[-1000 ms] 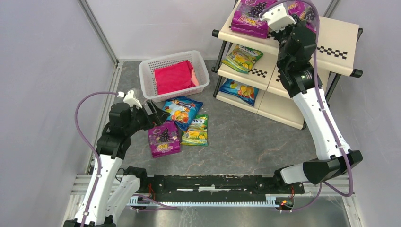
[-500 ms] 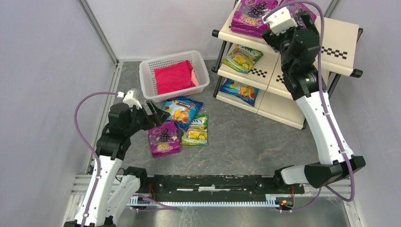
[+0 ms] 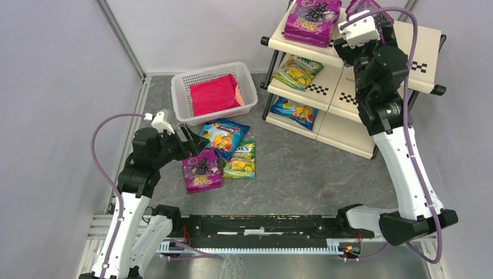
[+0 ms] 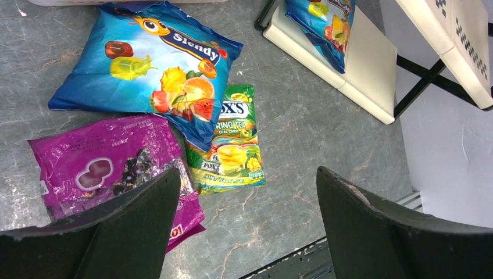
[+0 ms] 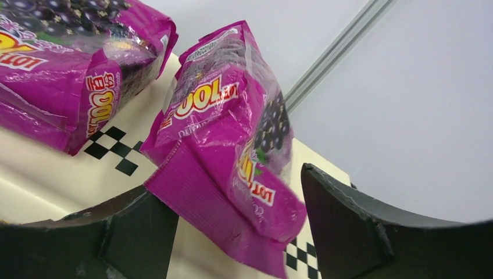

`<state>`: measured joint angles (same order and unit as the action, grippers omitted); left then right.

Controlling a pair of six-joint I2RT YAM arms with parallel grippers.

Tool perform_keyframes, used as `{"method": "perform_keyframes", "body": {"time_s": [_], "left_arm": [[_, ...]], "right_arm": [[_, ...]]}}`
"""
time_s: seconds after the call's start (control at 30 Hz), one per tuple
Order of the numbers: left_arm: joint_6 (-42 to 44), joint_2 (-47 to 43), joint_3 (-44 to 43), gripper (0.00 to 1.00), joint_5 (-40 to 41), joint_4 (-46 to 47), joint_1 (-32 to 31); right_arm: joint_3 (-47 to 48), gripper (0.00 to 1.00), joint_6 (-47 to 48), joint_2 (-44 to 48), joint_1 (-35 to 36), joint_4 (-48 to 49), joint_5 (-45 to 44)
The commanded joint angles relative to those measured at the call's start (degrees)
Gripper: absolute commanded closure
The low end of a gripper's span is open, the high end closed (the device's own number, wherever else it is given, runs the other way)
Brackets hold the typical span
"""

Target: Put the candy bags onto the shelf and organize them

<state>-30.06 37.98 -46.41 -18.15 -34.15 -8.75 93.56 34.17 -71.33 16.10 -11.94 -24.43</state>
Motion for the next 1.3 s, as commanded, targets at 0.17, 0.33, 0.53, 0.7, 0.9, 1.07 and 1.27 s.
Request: {"method": "perform_keyframes", "body": {"time_s": [0.17, 0.33, 0.53, 0.7, 0.9, 1.07, 1.27], "left_arm": [[0.64, -1.06, -0.25, 0.08, -1.03, 2.30, -0.04], [0.19, -0.89, 0.40, 0.08, -1.55, 3.21, -0.04], [0.07, -2.18, 1.36, 0.08, -1.35, 3.15, -0.04], [-0.08, -3.17, 2.35, 0.08, -1.36, 2.65, -0.04], [1.15, -2.67, 1.14, 0.06, -0.88, 2.15, -0.05], [1.75, -1.17, -0.02, 0.03, -1.54, 2.07, -0.01], [1.90, 1.55, 0.46, 0.00, -4.94, 4.00, -0.04]], "right_arm": [[0.19, 0.12, -5.68, 0.62, -1.72, 3.35, 13.31], [3.57, 0.05, -20.02, 0.68, -1.76, 3.32, 20.57], [3.16, 0.02, -35.82, 3.85, -1.69, 5.15, 12.67], [2.41, 0.02, -34.69, 6.31, -1.71, 2.44, 3.29], [-2.44, 0.02, -32.27, 11.88, -1.73, 1.99, 5.48], [-10.13, 0.02, -33.05, 18.82, -1.68, 1.80, 19.07], [-31.40, 0.02, -40.01, 28.16, -1.66, 11.50, 47.35]]}}
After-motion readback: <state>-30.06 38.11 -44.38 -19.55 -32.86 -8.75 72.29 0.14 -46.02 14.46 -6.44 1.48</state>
